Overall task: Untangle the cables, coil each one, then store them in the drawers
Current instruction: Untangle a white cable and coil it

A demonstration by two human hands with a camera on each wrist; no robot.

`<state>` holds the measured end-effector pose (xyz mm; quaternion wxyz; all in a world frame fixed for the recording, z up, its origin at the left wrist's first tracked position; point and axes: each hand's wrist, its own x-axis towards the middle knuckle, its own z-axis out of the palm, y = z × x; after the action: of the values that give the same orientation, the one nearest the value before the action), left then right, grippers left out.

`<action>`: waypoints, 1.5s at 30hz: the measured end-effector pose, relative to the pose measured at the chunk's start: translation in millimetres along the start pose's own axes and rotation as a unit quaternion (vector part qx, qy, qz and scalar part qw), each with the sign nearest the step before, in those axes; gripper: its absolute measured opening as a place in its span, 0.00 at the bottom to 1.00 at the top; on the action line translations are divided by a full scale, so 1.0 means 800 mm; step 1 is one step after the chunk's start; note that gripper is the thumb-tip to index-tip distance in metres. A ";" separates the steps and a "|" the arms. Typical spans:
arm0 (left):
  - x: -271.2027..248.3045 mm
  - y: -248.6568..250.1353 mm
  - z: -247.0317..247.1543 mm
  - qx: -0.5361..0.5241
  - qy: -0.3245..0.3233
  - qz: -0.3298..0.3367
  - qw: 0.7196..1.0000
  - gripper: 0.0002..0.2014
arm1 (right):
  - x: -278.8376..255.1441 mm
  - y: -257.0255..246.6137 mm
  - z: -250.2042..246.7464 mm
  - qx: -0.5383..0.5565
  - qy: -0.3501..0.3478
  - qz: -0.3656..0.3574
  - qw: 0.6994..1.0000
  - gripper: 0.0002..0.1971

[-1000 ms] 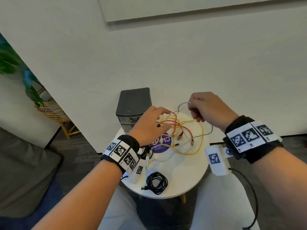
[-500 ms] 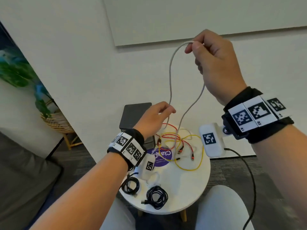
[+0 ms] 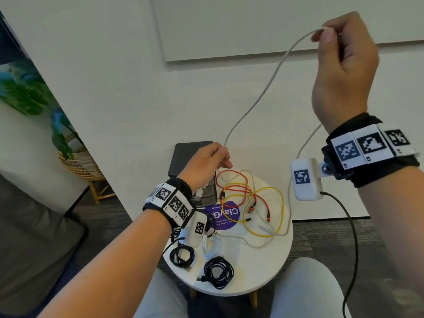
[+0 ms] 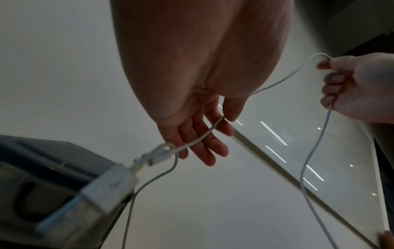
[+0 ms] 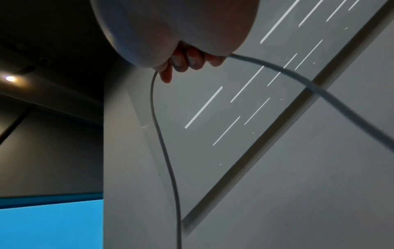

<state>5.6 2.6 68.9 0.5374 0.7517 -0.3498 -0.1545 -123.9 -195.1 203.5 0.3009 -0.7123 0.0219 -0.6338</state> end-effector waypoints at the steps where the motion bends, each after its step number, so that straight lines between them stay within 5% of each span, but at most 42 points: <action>1: 0.000 -0.001 0.001 -0.023 0.005 -0.005 1.000 0.14 | -0.001 0.006 -0.001 -0.015 -0.010 0.021 1.000 0.11; 6: 0.003 0.010 0.004 -0.186 0.022 -0.005 0.982 0.15 | -0.022 0.051 -0.004 -0.098 -0.126 0.183 0.970 0.12; 10: -0.001 0.024 -0.005 -0.258 -0.035 -0.020 0.965 0.13 | -0.039 0.069 -0.010 -0.160 -0.199 0.215 0.943 0.14; 14: -0.008 0.039 -0.027 -0.428 -0.125 -0.017 0.895 0.10 | -0.057 0.090 -0.009 -0.223 -0.280 0.203 0.911 0.13; 18: -0.010 0.046 -0.048 -0.505 -0.057 0.034 0.860 0.15 | -0.083 0.086 -0.001 -0.256 -0.524 0.182 0.792 0.13; 21: -0.008 0.039 -0.052 -0.447 0.061 0.053 0.891 0.19 | -0.104 0.057 0.006 -0.178 -0.670 0.167 0.702 0.12; 23: -0.007 0.035 -0.049 -0.391 0.115 0.052 0.912 0.19 | -0.111 0.035 0.009 -0.094 -0.704 0.166 0.684 0.11; 27: -0.006 0.018 -0.044 -0.312 0.125 0.014 0.942 0.21 | -0.088 -0.010 0.009 0.060 -0.696 0.139 0.702 0.10; 30: -0.009 0.007 -0.039 -0.137 0.094 0.022 0.986 0.22 | -0.056 -0.035 0.008 0.098 -0.618 0.102 0.773 0.09; 33: -0.022 0.017 -0.029 -0.016 0.029 0.060 0.998 0.22 | -0.027 -0.034 0.014 0.088 -0.503 0.092 0.855 0.09; 38: -0.048 0.063 -0.003 -0.161 -0.062 0.105 0.979 0.21 | -0.008 0.001 0.041 0.026 -0.349 0.143 0.926 0.07; 40: -0.049 0.076 0.000 -0.257 -0.056 0.103 0.959 0.21 | -0.020 0.020 0.051 0.010 -0.371 0.187 0.910 0.10; 45: -0.041 0.079 -0.016 -0.352 -0.005 0.105 0.930 0.20 | -0.073 0.018 0.051 -0.014 -0.589 0.222 0.777 0.22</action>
<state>-32.6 23.0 127.1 0.7787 0.4727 -0.3526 -0.2145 -93.1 -166.6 144.3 0.3776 -0.9259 0.0065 -0.0057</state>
